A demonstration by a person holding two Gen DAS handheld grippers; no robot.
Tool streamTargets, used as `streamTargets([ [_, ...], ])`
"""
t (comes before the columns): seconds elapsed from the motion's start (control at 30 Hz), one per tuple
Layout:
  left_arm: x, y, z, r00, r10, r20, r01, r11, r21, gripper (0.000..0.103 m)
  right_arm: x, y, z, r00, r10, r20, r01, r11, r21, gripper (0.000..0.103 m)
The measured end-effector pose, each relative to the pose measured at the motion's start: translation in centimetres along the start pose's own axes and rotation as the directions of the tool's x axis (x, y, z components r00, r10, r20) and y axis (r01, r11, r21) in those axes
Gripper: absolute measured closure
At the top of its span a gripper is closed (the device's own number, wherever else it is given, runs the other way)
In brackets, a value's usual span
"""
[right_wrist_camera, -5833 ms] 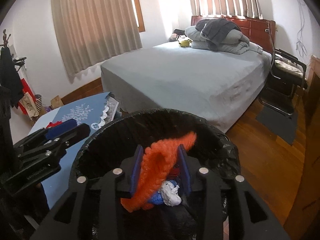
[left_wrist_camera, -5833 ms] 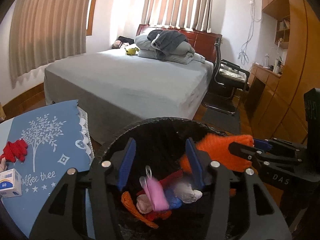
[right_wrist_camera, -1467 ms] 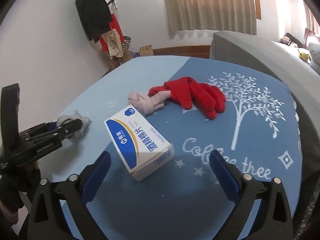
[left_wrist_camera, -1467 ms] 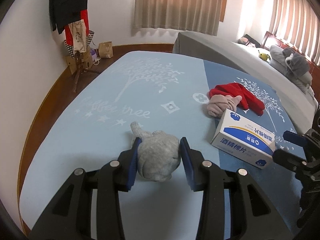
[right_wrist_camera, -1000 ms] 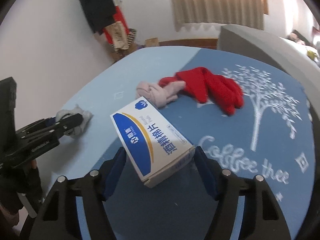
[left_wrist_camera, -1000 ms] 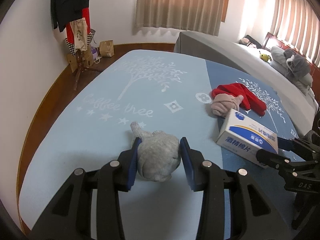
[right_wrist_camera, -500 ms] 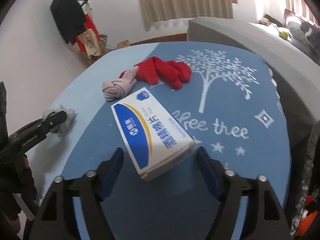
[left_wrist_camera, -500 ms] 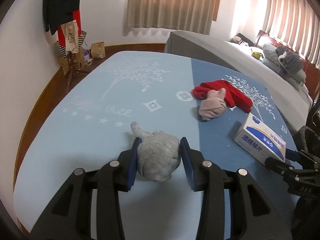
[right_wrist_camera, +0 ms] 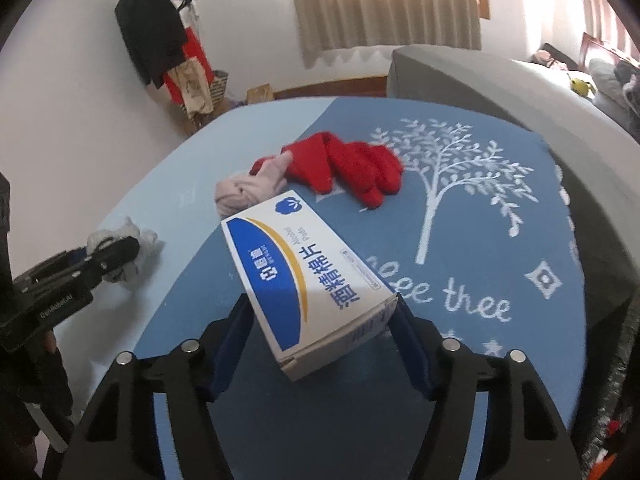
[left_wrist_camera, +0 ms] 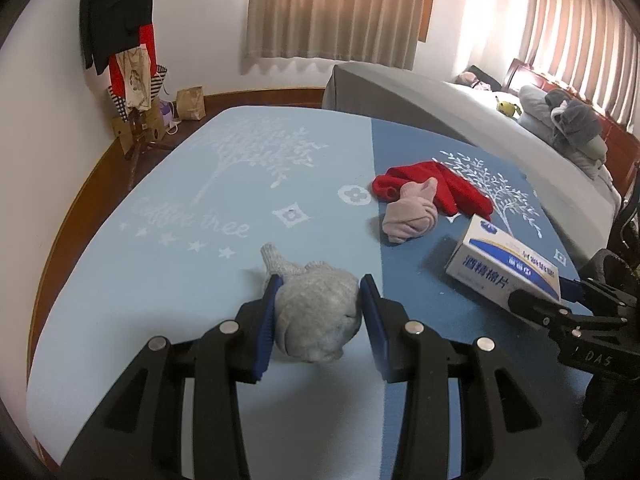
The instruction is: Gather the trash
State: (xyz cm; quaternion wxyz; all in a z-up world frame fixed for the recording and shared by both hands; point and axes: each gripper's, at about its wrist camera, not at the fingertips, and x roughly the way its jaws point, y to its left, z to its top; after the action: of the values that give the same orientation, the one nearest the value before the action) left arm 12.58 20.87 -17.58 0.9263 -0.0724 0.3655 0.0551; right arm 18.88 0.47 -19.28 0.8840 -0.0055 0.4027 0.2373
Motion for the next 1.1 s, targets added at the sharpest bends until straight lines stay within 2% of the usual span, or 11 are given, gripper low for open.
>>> streamTargets([
  [0.17,-0.1,-0.9,0.1,1.000,-0.013,0.005,0.013,1.000,0.010,0.064,-0.9,-0.7,-0.1,0.996,-0.093,0.010,0.093,0.995,0.026,0.037],
  [0.33,0.2,-1.4,0.0,1.000,-0.020,-0.003,0.020,1.000,0.015,0.064,-0.4,-1.2,-0.3,0.999,-0.032,-0.024,0.033,0.998,0.057,0.034],
  [0.43,0.3,-1.4,0.1,1.000,-0.022,-0.006,0.022,1.000,0.016,0.064,0.1,-0.8,-0.3,0.999,-0.024,-0.027,0.024,1.000,0.011,0.021],
  [0.63,0.5,-1.2,0.1,1.000,-0.020,-0.006,0.020,1.000,0.010,0.064,1.5,-0.7,0.7,0.999,0.003,-0.034,-0.004,1.000,-0.016,0.021],
  [0.73,0.5,-1.2,0.1,1.000,-0.019,-0.008,0.019,1.000,0.011,0.064,2.0,-0.6,0.8,0.999,0.027,-0.047,-0.028,0.999,-0.021,0.037],
  [0.9,0.3,-1.6,0.3,1.000,-0.024,-0.005,0.024,1.000,0.013,0.064,0.9,-0.5,0.9,1.000,0.015,-0.012,-0.015,1.000,-0.020,0.041],
  [1.1,-0.5,-2.5,0.7,0.999,-0.038,0.018,0.037,0.999,0.023,0.064,-1.8,-1.3,1.7,0.999,0.000,0.046,-0.002,0.999,0.040,0.043],
])
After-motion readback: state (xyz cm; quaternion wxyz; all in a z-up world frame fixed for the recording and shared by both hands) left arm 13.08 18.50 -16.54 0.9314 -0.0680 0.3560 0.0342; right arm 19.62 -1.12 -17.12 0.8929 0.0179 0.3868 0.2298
